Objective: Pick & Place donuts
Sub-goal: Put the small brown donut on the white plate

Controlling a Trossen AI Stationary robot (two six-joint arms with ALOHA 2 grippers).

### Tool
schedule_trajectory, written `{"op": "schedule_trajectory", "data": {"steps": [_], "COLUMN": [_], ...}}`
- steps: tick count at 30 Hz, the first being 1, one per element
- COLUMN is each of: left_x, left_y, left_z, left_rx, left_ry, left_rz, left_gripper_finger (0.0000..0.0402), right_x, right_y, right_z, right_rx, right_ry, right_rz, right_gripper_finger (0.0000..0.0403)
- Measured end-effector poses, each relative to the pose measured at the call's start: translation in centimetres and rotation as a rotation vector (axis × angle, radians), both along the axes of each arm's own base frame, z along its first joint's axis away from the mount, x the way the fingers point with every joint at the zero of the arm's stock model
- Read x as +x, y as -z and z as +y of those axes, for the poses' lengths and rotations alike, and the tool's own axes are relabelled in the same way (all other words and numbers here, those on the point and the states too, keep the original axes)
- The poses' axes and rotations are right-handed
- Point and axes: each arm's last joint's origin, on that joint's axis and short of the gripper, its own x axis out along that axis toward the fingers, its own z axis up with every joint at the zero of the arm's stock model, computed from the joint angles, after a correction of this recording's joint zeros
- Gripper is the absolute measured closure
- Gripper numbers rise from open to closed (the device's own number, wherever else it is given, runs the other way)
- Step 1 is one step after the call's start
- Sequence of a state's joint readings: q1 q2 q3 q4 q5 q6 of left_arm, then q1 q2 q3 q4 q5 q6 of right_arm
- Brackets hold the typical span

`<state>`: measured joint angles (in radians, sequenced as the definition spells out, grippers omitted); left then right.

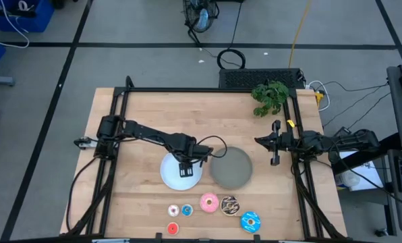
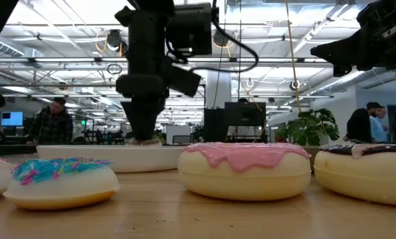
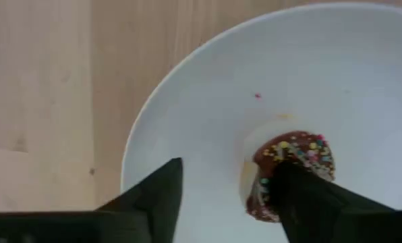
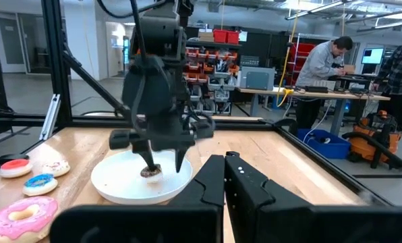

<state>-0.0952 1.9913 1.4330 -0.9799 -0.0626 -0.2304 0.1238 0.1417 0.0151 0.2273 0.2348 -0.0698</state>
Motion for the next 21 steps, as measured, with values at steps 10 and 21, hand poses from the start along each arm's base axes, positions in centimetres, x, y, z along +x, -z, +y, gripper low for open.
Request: {"op": "schedule_trajectory", "data": {"steps": [10,21], "left_x": [-0.8,-0.9], "left_y": [-2.8,-2.7], "left_z": [-1.2,-1.5], "left_rx": [0.028,0.039], "left_ry": [-0.010,0.023], "left_rz": [-0.080,-0.073], "left_gripper_finger": [0.0109,0.0166], "right_x": [0.0,0.7], "right_y": [0.0,-0.6], "right_z": [0.0,0.2], "right_rx": [0.020,0.063], "right_ry": [-0.007,-0.037], "right_rz": [-0.002,-0.057], "right_gripper_finger": [0.0403,0.0403]}}
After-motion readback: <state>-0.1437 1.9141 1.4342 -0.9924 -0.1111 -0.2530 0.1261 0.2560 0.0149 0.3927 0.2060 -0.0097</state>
